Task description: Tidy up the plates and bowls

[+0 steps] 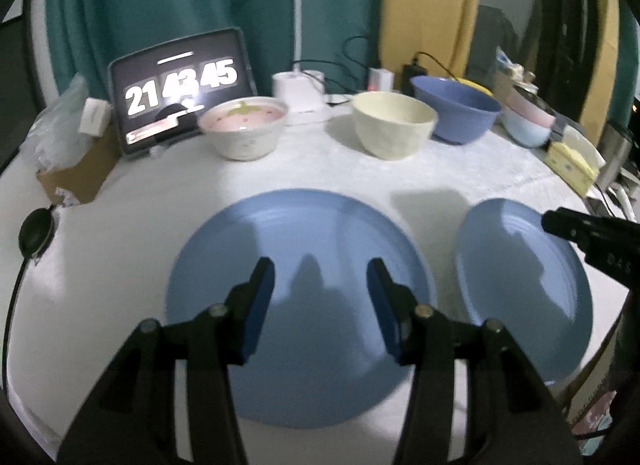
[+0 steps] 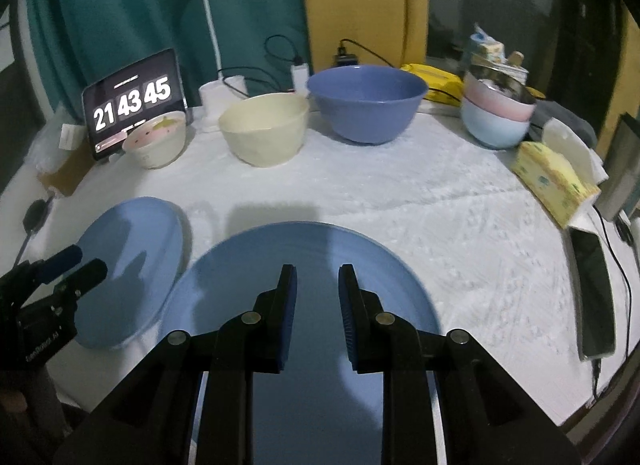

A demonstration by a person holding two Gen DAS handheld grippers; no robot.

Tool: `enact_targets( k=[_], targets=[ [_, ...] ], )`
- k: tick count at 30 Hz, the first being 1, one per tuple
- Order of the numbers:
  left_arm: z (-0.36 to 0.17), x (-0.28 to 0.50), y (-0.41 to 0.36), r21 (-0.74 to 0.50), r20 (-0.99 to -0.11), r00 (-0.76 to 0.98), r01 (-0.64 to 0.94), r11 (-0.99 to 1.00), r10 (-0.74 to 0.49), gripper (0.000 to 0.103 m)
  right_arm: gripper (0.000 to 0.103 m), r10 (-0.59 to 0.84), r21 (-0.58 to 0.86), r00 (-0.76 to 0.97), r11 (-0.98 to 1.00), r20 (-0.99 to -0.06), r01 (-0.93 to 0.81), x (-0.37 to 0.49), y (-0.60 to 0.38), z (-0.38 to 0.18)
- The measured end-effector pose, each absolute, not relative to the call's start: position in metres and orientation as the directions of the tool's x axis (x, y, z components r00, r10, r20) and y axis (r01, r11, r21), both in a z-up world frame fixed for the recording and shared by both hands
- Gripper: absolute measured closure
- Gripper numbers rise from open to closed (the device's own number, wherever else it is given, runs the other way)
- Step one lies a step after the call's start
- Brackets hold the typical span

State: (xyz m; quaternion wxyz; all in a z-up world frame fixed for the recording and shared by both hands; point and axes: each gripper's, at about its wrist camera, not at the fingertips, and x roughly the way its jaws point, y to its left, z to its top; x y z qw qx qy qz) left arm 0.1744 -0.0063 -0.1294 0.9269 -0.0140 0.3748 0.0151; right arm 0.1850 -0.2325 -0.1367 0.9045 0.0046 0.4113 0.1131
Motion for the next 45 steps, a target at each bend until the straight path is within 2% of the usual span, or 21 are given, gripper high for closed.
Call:
enact_targets(
  k=[19, 26, 28, 29, 30, 34, 37, 45],
  targets=[
    [-0.148, 0.188, 0.095, -0.023, -0.702, 0.697, -0.229, 0.973, 0.147, 0.053, 0.08, 0.249, 0.073, 0.571, 0.947, -0.782, -0.313, 0.222, -0.149, -0.146],
    [-0.165, 0.191, 0.11, -0.062, -0.732, 0.671, -0.24, 0.969, 0.119, 0.053, 0.08, 0.274, 0.082, 0.531, 0.931, -0.802, -0.355, 0.231, -0.12, -0.154],
    [-0.17, 0.192, 0.112, -0.072, -0.741, 0.663, -0.24, 0.968, 0.109, 0.046, 0.08, 0.279, 0.089, 0.515, 0.928, -0.811, -0.363, 0.234, -0.113, -0.158],
    [-0.171, 0.192, 0.113, -0.082, -0.745, 0.66, -0.235, 0.969, 0.097, 0.038, 0.08, 0.281, 0.091, 0.508, 0.926, -0.814, -0.366, 0.235, -0.111, -0.16],
    [-0.173, 0.193, 0.113, -0.093, -0.747, 0.659, -0.229, 0.969, 0.085, 0.035, 0.08, 0.281, 0.091, 0.5, 0.924, -0.819, -0.37, 0.236, -0.108, -0.162],
    [-0.179, 0.195, 0.112, -0.109, -0.764, 0.642, -0.218, 0.97, 0.058, 0.035, 0.077, 0.285, 0.1, 0.473, 0.92, -0.834, -0.379, 0.24, -0.101, -0.169],
    [-0.185, 0.198, 0.111, -0.112, -0.786, 0.617, -0.213, 0.971, 0.044, 0.035, 0.065, 0.284, 0.107, 0.454, 0.92, -0.845, -0.376, 0.244, -0.098, -0.173],
    [-0.186, 0.2, 0.107, -0.097, -0.778, 0.627, -0.176, 0.98, 0.036, 0.036, 0.065, 0.284, 0.098, 0.429, 0.909, -0.858, -0.406, 0.245, -0.087, -0.178]
  ],
)
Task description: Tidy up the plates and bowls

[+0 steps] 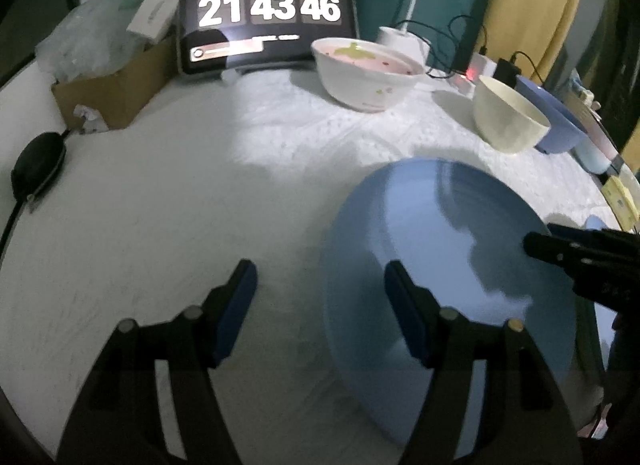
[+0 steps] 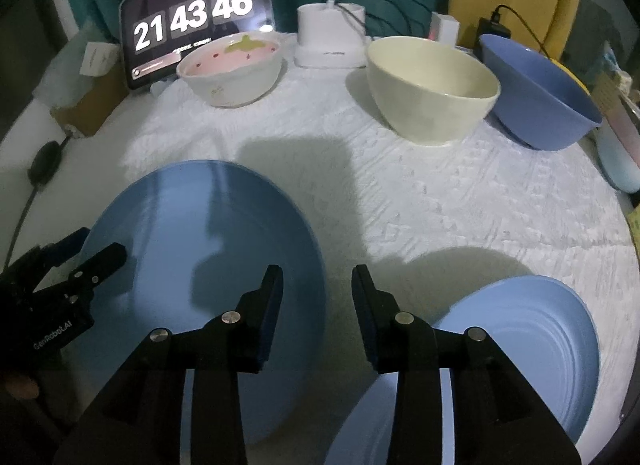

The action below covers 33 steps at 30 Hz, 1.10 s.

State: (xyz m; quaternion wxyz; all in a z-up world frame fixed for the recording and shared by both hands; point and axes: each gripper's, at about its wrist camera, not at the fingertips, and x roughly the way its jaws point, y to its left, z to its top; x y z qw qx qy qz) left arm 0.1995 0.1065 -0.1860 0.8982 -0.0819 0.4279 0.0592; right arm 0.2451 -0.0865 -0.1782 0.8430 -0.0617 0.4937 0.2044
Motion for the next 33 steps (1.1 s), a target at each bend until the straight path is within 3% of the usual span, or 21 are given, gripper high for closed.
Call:
enact_targets(
  k=[1, 3, 8, 33],
  targets=[
    [-0.186, 0.199, 0.105, -0.1, -0.777, 0.629, -0.163, 0.982, 0.025, 0.036, 0.065, 0.284, 0.093, 0.424, 0.905, -0.86, -0.416, 0.244, -0.084, -0.179],
    [-0.186, 0.199, 0.102, -0.096, -0.774, 0.633, -0.141, 0.985, 0.015, 0.049, 0.066, 0.289, 0.092, 0.416, 0.897, -0.862, -0.432, 0.243, -0.08, -0.181],
    [-0.185, 0.199, 0.096, -0.095, -0.779, 0.628, -0.112, 0.989, -0.004, 0.066, 0.076, 0.279, 0.076, 0.43, 0.899, -0.859, -0.431, 0.241, -0.08, -0.18],
    [-0.131, 0.175, 0.082, -0.084, -0.698, 0.716, -0.103, 0.991, 0.016, 0.067, 0.079, 0.343, 0.107, 0.536, 0.901, -0.771, -0.421, 0.212, -0.104, -0.13]
  ],
)
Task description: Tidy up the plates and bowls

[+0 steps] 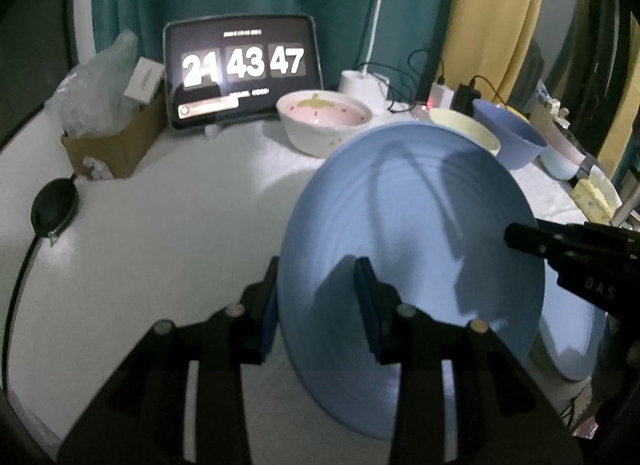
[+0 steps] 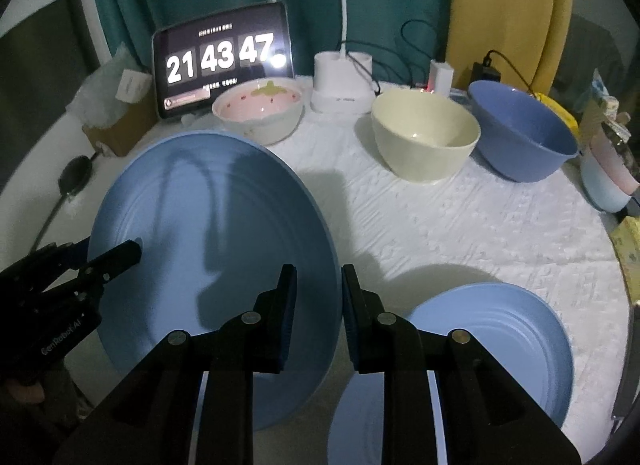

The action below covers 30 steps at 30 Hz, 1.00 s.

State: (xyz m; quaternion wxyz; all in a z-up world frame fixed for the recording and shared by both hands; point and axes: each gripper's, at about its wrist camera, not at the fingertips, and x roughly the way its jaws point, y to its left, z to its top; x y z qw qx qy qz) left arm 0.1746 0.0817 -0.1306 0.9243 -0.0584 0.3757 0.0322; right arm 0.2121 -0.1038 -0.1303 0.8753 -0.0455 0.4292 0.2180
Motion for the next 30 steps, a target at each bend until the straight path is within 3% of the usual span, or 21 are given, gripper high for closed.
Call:
enact_targets(
  k=[12, 30],
  targets=[
    [-0.104, 0.167, 0.044, -0.039, -0.656, 0.755, -0.036, 0.999, 0.002, 0.067, 0.079, 0.358, 0.137, 0.601, 0.914, -0.715, -0.381, 0.198, -0.144, -0.109],
    [-0.113, 0.18, -0.048, 0.004, -0.691, 0.72, 0.103, 0.995, -0.072, 0.067, 0.079, 0.286, 0.173, 0.636, 0.957, -0.717, -0.235, 0.19, -0.238, -0.124]
  ],
)
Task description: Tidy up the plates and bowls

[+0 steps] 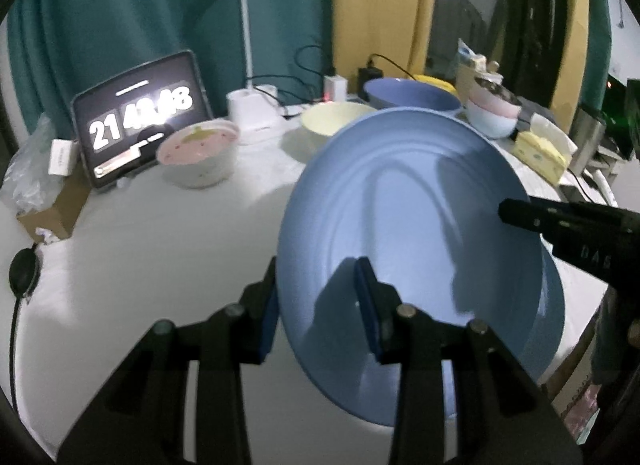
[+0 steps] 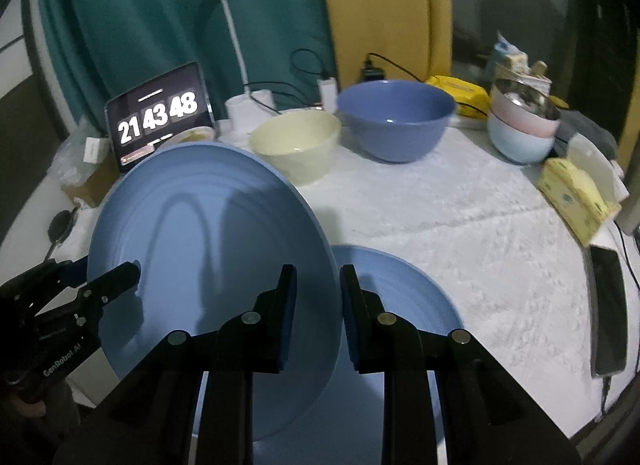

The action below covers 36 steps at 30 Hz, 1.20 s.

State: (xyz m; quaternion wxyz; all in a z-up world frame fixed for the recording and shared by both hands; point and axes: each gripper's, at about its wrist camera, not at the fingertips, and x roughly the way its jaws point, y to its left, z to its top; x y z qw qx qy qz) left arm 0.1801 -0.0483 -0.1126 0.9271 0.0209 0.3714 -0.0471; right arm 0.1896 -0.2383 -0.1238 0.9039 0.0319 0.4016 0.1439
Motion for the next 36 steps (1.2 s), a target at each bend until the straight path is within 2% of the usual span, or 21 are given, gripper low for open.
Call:
enact_targets(
  k=[22, 31, 34, 36],
  targets=[
    [-0.145, 0.196, -0.123, 0.067, -0.76, 0.642, 0.232, 0.97, -0.101, 0.066, 0.078, 0.235, 0.205, 0.632, 0.971, -0.738, -0.121, 0.19, -0.311, -0.153],
    [-0.151, 0.197, -0.124, 0.093, -0.78, 0.623, 0.205, 0.974, -0.057, 0.065, 0.078, 0.235, 0.21, 0.629, 0.971, -0.741, -0.114, 0.186, -0.32, -0.16],
    [-0.15, 0.196, -0.12, 0.08, -0.778, 0.626, 0.187, 0.979, -0.056, 0.057, 0.078, 0.226, 0.21, 0.622, 0.972, -0.75, -0.101, 0.187, -0.324, -0.163],
    [-0.151, 0.198, -0.114, 0.066, -0.781, 0.622, 0.166, 0.984, -0.053, 0.056, 0.077, 0.223, 0.213, 0.617, 0.973, -0.754, -0.091, 0.187, -0.326, -0.166]
  ],
)
